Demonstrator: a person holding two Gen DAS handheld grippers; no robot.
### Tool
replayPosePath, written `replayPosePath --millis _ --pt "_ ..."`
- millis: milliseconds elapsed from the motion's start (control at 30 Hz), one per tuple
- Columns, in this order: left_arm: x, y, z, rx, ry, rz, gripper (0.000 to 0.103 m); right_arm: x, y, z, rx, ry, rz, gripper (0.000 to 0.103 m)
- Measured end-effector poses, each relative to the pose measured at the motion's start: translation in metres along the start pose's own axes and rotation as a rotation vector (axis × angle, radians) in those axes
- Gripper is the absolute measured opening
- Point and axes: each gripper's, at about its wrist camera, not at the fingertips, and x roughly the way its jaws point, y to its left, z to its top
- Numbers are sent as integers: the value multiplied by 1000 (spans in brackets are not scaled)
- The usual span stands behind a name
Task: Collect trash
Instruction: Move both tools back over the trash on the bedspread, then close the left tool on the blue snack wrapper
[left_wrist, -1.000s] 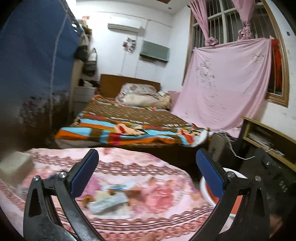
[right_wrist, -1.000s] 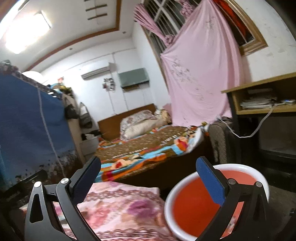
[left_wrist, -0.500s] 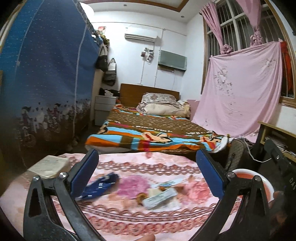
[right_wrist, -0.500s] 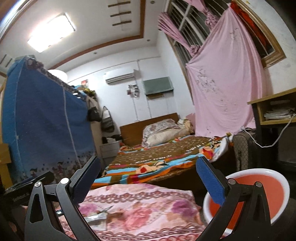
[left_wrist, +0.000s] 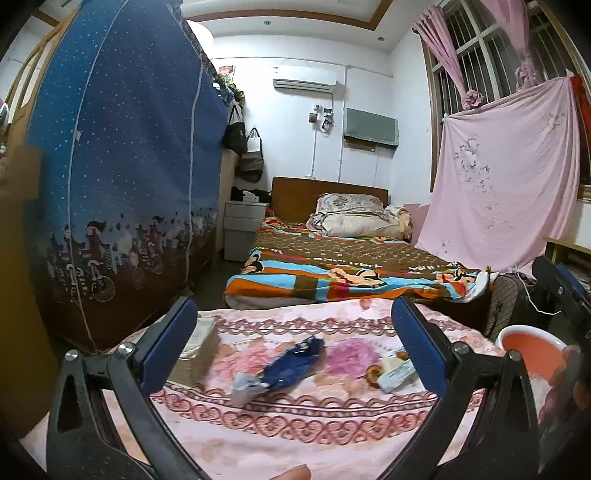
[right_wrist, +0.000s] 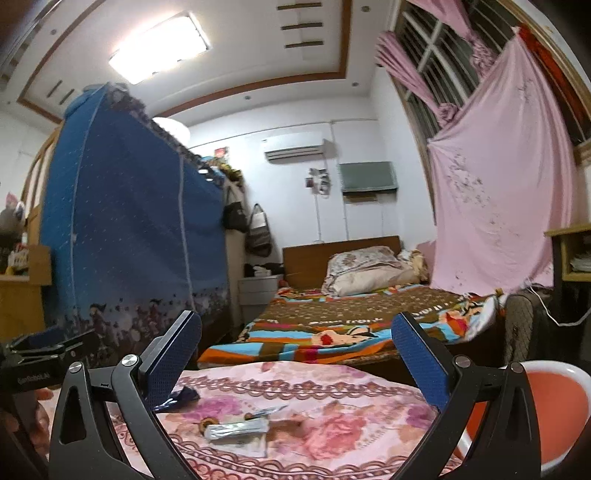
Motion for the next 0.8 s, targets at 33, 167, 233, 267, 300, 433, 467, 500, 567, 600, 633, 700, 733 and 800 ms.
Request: replayPosePath --millis 33,167,233,267,300,433,467,500,567,600,633,700,733,800 --pt "2 2 -1 3 6 2 92 4 3 0 -8 7 7 103" --pt "7 11 -5 30 48 -1 92 18 11 -5 -30 59 37 103" --pt "11 18 -8 29 81 -5 91 25 14 -9 -36 95 49 103" --pt "13 20 -9 22 96 -9 91 29 14 -11 -36 117 53 103" --pt "16 24 -11 10 120 -13 91 33 14 -12 -35 138 57 103" --pt "30 36 -17 -43 212 -15 91 47 16 -19 -42 226 66 103" --pt "34 39 -19 -57 233 -17 91 52 17 -22 -45 259 72 103" --pt "36 40 -21 -67 248 -17 91 56 18 -25 -47 281 77 103" --pt "40 44 -25 -89 283 -21 91 64 20 -30 -57 330 78 103" --pt "42 45 -27 -98 296 -24 91 68 22 -32 -63 353 79 103" --pt "44 46 -28 -107 307 -27 91 71 23 -35 -69 375 81 103" --pt "48 49 -30 -121 329 -38 90 77 26 -39 -81 417 84 103" --pt "50 49 -31 -126 343 -49 90 79 27 -41 -85 432 86 103" --pt "54 48 -32 -128 369 -68 88 84 28 -45 -90 468 89 103"
